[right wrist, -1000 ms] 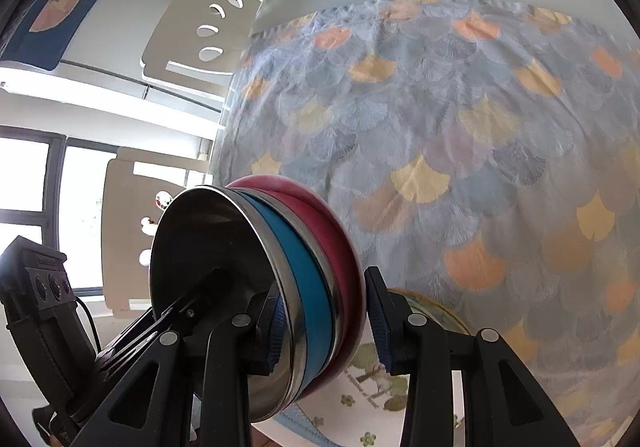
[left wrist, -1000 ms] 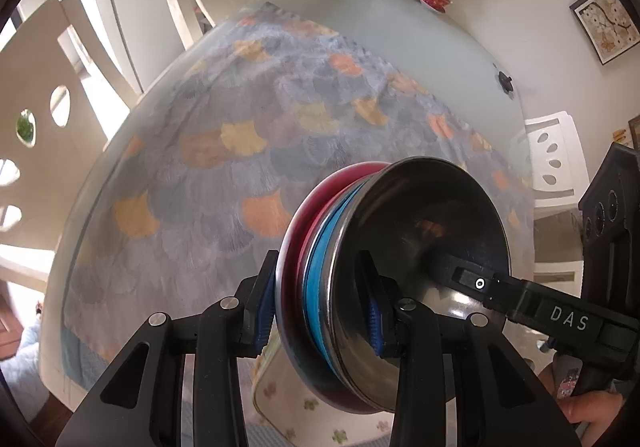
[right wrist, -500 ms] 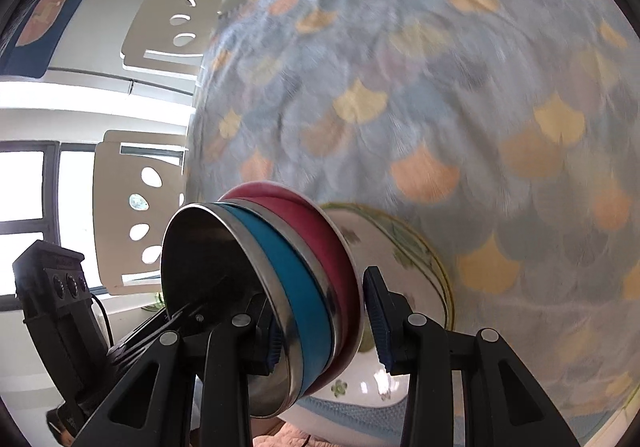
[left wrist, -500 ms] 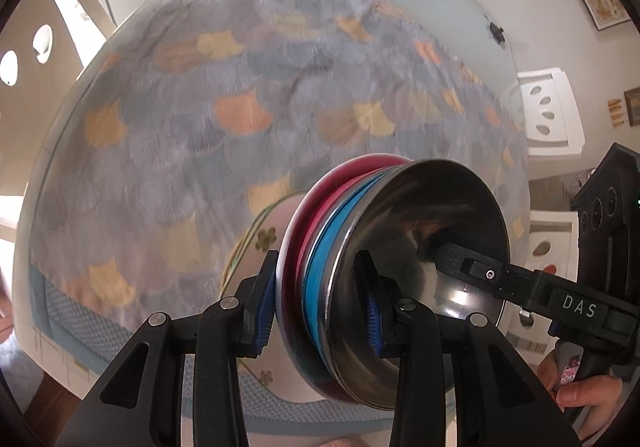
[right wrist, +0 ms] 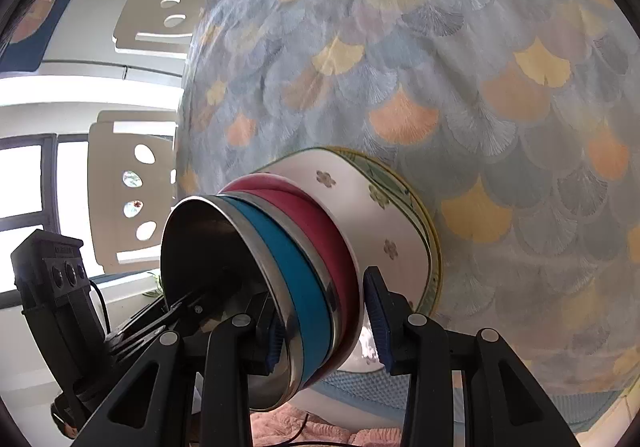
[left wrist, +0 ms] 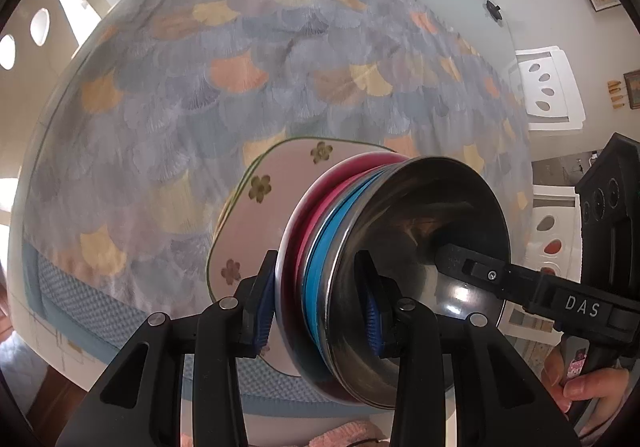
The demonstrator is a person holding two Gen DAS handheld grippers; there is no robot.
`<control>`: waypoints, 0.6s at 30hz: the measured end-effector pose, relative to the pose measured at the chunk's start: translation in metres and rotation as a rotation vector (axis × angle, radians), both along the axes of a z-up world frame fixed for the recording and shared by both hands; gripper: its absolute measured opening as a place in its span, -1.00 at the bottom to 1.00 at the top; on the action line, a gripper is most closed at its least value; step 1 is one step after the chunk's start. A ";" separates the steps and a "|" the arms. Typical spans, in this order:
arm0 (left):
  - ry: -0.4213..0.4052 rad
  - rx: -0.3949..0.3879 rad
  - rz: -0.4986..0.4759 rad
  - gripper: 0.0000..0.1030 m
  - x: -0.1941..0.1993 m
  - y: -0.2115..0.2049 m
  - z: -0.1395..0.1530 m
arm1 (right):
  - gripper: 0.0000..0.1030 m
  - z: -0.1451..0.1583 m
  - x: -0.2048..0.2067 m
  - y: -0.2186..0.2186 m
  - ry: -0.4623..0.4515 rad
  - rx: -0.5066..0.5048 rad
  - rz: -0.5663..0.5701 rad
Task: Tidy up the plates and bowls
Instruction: 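Lift the nested bowl stack with both grippers and carry it over the plate stack, then lower the bowl stack onto the hexagonal plate stack and open both grippers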
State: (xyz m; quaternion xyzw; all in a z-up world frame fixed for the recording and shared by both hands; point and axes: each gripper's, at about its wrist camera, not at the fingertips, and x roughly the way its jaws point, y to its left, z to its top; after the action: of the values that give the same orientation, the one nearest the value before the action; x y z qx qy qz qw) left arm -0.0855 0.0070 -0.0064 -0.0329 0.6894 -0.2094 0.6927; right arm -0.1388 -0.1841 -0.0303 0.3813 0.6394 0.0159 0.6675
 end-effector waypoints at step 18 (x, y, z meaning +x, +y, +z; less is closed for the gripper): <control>-0.024 0.023 -0.018 -0.36 0.003 -0.004 -0.013 | -0.29 -0.011 -0.007 0.006 0.015 -0.027 -0.006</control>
State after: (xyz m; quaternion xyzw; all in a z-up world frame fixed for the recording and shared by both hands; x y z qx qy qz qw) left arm -0.0829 0.0028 -0.0196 -0.0161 0.6835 -0.2083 0.6994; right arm -0.1455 -0.1781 -0.0413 0.3745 0.6434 0.0023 0.6677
